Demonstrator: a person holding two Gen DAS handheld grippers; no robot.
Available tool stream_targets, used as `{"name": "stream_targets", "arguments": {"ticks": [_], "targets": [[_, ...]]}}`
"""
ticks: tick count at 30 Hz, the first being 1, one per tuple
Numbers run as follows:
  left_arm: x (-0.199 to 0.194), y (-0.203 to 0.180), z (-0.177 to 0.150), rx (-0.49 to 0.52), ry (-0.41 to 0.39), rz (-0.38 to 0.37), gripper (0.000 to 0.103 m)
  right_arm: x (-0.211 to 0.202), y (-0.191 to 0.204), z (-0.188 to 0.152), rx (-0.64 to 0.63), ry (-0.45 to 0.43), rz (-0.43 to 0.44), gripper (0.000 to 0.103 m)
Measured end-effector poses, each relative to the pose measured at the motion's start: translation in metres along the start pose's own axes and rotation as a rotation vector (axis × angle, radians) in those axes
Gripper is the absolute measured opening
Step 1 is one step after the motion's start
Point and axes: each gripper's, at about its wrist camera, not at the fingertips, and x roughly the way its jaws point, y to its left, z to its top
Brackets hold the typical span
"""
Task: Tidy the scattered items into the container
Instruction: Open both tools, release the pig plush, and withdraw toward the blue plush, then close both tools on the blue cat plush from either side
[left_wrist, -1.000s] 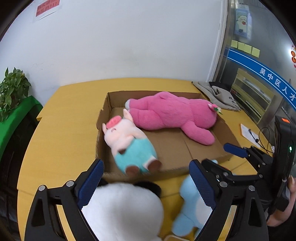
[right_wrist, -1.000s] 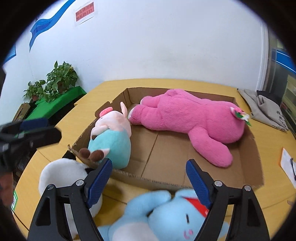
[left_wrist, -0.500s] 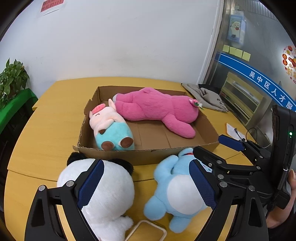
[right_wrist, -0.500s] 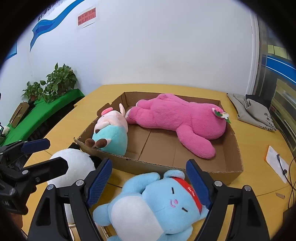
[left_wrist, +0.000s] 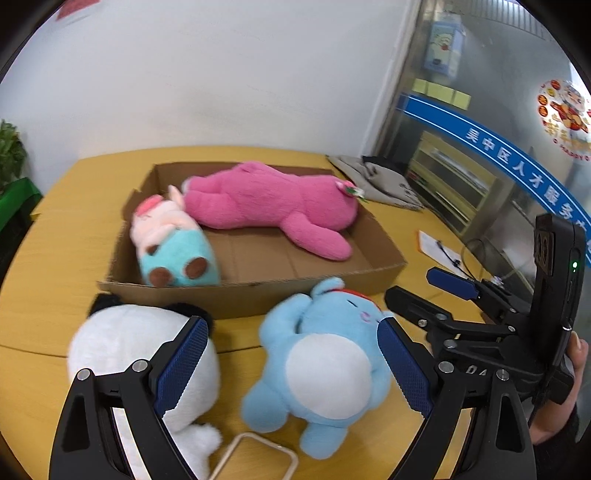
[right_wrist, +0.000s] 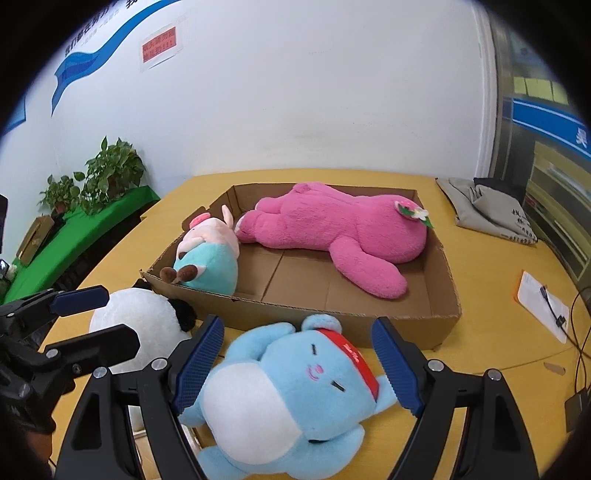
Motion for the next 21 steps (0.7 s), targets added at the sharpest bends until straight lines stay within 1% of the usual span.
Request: {"name": "stream_targets", "arguments": {"ticks": [3, 5, 8, 10, 13, 15, 17, 19, 21], "targets": [[0.007, -0.004, -0.003, 0.015, 0.023, -0.027, 0.096, -0.007, -0.025, -0.015, 0.062, 0.008, 0.025, 0.082], [0.010, -0.005, -0.006, 0.023, 0.028, -0.038, 0.096, -0.012, -0.038, -0.025, 0.091, 0.008, 0.042, 0.085], [0.012, -0.005, -0.010, 0.008, 0.039, -0.045, 0.096, -0.017, -0.050, -0.035, 0.119, 0.002, 0.024, 0.086], [0.014, -0.008, -0.013, 0.021, 0.045, -0.059, 0.100, -0.019, -0.058, -0.043, 0.144, 0.004, 0.026, 0.087], [0.022, -0.013, -0.015, 0.045, 0.065, -0.072, 0.103, -0.020, -0.062, -0.057, 0.157, 0.008, 0.041, 0.088], [0.037, -0.014, -0.017, 0.064, 0.104, -0.095, 0.103, -0.018, -0.062, -0.071, 0.169, 0.034, 0.058, 0.088], [0.062, -0.012, -0.018, 0.073, 0.162, -0.089, 0.103, -0.010, -0.061, -0.089, 0.196, 0.087, 0.105, 0.088], [0.083, -0.007, -0.021, 0.049, 0.217, -0.086, 0.102, -0.001, -0.061, -0.103, 0.236, 0.130, 0.137, 0.088], [0.104, -0.003, -0.030, 0.031, 0.281, -0.106, 0.101, 0.008, -0.063, -0.115, 0.309, 0.160, 0.188, 0.088]]}}
